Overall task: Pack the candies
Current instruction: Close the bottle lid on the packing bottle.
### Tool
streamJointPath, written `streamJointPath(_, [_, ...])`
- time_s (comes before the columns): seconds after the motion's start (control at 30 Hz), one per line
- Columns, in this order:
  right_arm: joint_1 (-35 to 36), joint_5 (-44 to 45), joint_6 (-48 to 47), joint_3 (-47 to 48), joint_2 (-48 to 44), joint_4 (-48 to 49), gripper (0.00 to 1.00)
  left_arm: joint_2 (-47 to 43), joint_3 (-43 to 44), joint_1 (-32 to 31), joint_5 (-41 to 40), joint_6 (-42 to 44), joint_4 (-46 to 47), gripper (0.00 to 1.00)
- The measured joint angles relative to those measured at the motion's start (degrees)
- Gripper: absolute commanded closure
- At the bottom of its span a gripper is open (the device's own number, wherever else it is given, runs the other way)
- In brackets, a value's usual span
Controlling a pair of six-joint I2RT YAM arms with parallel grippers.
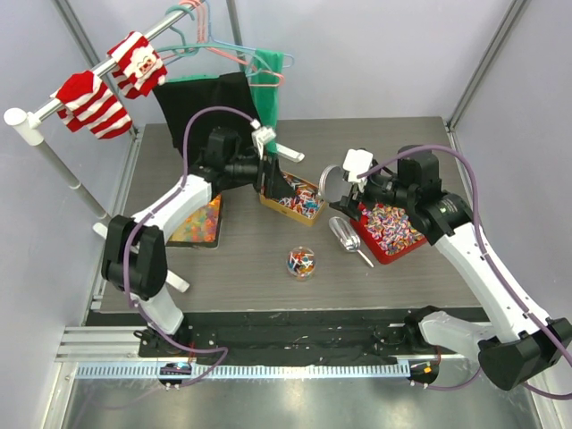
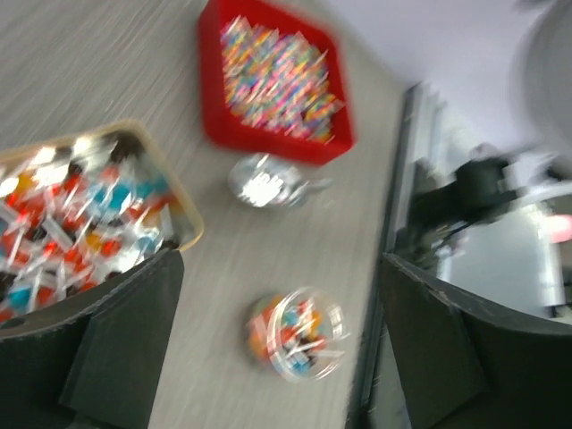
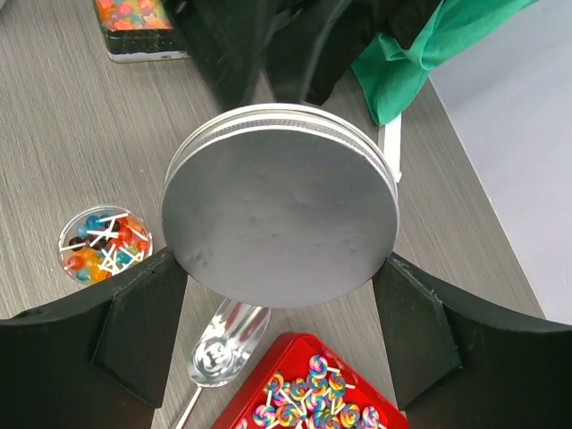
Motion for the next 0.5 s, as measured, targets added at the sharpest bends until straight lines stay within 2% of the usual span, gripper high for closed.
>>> streamJointPath(0.07, [0.0,0.0,0.0,0.0,0.4,0.0,0.39,-0.7,-3.5,-0.6,-3.7,7.1,-4.7,0.0])
streamJointPath(0.23, [0.0,0.2,0.0,0.0,1.4,0.0,0.39,-3.8,-14.4,-2.6,-12.1,19.6,-11.1,0.0])
streamJointPath(0.5, [0.0,0.5,0.0,-0.3,1.7,0.0,0.39,-16.1,-30.6,-6.5,-16.8,30.4,-9.7,0.0])
